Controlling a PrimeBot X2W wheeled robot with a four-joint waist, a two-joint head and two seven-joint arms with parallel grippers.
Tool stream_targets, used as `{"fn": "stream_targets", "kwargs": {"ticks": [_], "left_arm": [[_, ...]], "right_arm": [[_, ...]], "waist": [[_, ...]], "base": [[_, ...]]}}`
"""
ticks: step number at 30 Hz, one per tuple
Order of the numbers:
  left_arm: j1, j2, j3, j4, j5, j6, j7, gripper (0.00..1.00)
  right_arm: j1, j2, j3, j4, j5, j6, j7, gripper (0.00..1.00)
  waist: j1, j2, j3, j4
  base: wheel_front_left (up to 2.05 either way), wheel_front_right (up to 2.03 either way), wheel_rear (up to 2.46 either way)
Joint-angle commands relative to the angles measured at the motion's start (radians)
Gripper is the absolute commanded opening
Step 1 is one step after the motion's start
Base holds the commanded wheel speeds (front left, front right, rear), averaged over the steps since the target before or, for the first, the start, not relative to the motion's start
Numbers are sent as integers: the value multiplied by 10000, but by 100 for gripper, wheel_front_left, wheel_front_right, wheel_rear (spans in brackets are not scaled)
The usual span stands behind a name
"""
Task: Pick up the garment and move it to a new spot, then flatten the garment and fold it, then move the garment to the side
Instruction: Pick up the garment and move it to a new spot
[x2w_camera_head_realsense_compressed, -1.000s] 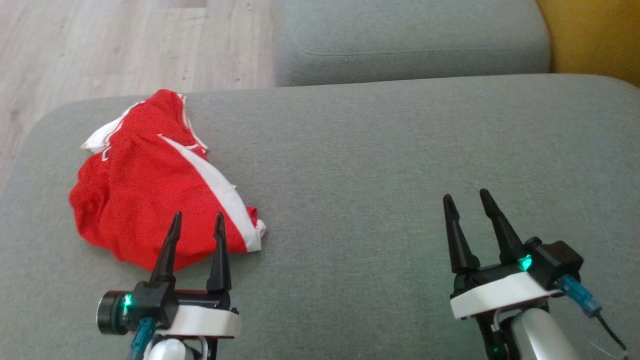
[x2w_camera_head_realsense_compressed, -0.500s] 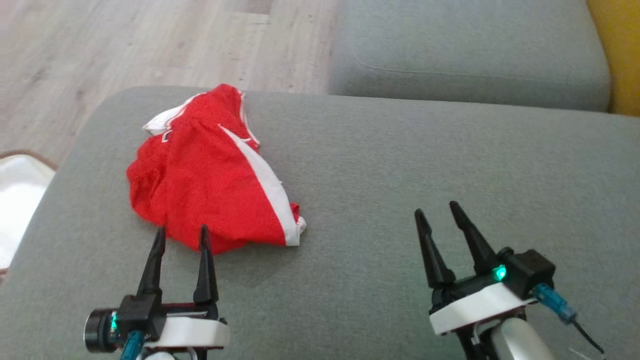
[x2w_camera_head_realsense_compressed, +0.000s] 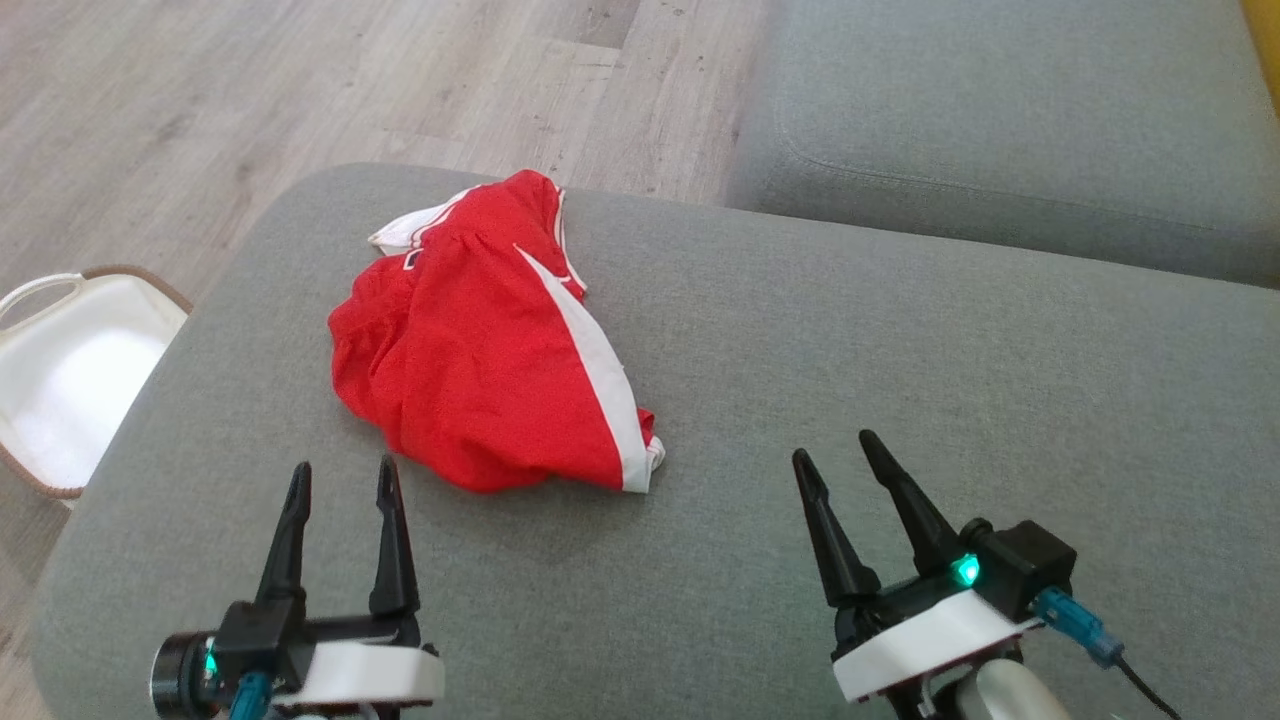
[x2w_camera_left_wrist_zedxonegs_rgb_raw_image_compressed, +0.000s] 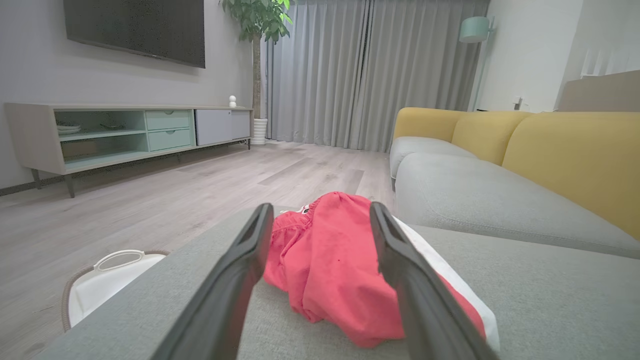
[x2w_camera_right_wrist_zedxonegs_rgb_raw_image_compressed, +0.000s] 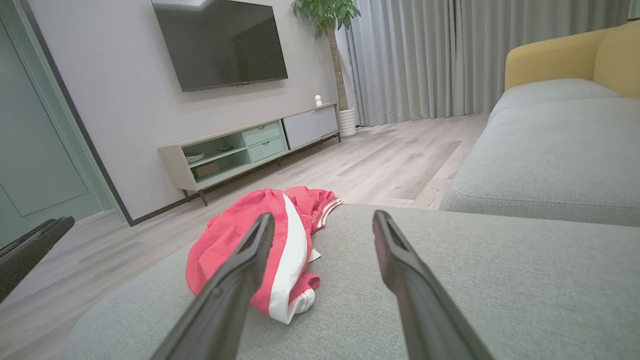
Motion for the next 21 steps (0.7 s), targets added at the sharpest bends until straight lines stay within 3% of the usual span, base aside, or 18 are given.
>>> {"fn": "stream_targets", "kwargs": {"ticks": [1,13,21], "left_arm": [[-219,-16,385,-377,109,18,-95,100],[-491,74,796,-370,277,-183,-95,100],[-2928,1435,862,1069,554,-1199,150,100]], "right_arm": [[-274,-52,261,-352,37,-7,-109,100],[-445,-52,292,-444,-123,-7,-109,100],[-963,-52,-181,-673,-572,-7,-109,100]], "waist": [[0,0,-11,65],[0,0,445,54],[0,0,1816,-532]], "base": [[0,0,0],[0,0,0],[0,0,0]]}}
